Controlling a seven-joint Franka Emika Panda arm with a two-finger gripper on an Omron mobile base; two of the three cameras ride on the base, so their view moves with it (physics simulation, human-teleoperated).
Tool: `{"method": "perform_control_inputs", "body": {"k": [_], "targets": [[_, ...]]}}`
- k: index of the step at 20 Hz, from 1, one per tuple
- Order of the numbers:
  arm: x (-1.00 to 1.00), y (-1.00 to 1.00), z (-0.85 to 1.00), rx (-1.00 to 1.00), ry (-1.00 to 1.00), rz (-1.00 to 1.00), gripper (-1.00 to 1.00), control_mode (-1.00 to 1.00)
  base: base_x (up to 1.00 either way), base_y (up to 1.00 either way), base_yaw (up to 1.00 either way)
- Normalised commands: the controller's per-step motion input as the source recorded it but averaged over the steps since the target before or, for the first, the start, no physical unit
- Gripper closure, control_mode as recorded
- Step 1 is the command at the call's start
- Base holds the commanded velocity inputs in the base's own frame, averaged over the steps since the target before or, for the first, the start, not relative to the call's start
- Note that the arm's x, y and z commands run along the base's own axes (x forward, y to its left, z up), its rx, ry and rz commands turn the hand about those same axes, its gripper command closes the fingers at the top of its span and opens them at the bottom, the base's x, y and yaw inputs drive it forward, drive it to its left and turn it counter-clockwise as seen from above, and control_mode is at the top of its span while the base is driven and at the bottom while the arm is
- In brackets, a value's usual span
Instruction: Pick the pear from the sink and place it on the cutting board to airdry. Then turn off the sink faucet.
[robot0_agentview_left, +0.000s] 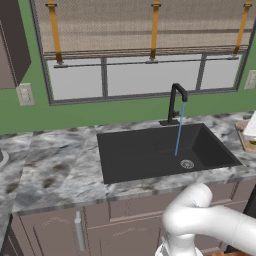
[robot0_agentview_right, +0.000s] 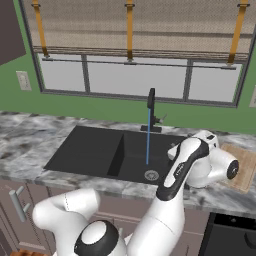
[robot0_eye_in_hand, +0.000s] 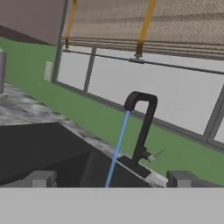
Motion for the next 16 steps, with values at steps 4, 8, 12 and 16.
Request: {"method": "perform_control_inputs", "body": {"k": [4, 8, 12, 16], "targets": [[0.00, 0.36, -0.10, 0.00, 0.00, 0.16, -1.00, -1.00, 0.00, 0.00, 0.00], [0.00, 0.49, -0.18, 0.00, 0.00, 0.06, -1.00, -1.00, 0.00, 0.00, 0.00], [0.05, 0.35, -0.03, 0.01, 0.00, 0.00, -1.00, -1.00, 0.00, 0.00, 0.00], [0.15, 0.07, 0.00, 0.02, 0.00, -0.01, -1.00, -1.00, 0.00, 0.00, 0.00]]}}
